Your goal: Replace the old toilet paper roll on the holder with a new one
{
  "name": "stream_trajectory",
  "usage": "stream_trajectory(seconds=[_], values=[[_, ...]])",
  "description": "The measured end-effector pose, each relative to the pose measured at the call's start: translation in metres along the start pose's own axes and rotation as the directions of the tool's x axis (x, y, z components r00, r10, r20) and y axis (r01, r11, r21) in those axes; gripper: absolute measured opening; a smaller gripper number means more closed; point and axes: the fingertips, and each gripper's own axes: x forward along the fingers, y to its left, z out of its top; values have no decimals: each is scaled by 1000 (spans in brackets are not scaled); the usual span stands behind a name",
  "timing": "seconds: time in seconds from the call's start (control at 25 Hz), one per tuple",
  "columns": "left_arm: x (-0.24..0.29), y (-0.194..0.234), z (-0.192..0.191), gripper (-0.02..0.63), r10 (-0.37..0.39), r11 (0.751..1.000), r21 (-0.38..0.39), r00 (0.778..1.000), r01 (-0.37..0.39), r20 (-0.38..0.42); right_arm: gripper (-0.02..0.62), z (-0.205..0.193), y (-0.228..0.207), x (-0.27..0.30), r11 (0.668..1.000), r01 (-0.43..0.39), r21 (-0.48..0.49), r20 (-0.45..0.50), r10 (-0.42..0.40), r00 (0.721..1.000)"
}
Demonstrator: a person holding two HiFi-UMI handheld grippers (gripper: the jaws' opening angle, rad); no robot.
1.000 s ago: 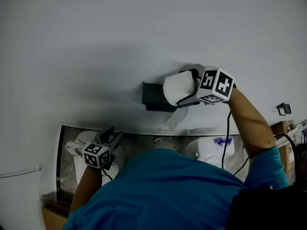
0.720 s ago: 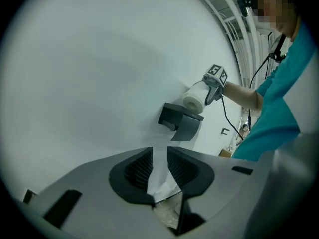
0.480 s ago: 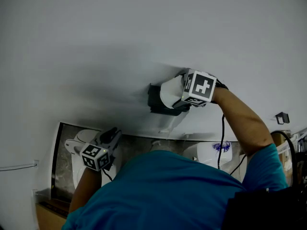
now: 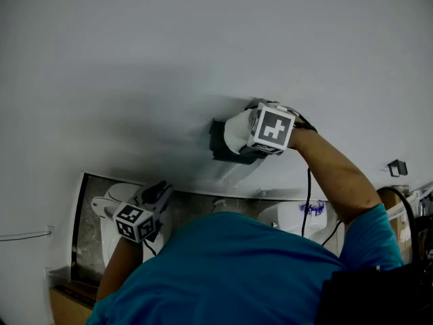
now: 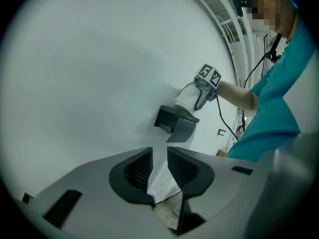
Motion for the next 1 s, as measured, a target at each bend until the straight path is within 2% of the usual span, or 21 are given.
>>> stream_trajectory(seconds=[0.28,0.52,0.84,0.92,1.0], values=[[7,-5,2,94,-15,1000,6,1000,15,-10,497,8,-4,-8,996,74,42,74,-77,994],[10,-7,3,94,-21,1000,10,1000,21,-8,499,16,-10,-28,985,151,84,172,-164,971],[13,-7,12,94,-22,1000,9,1000,22,1,499,22,-12,-67,965,184,185,366,-241,899],[14,-9,17,94,-28,1000,11,1000,28,9,499,19,-13,-79,957,180,226,419,-262,869],[14,-11,24,94,-34,999,13,999,34,20,497,15,-17,-93,945,168,281,484,-291,825]])
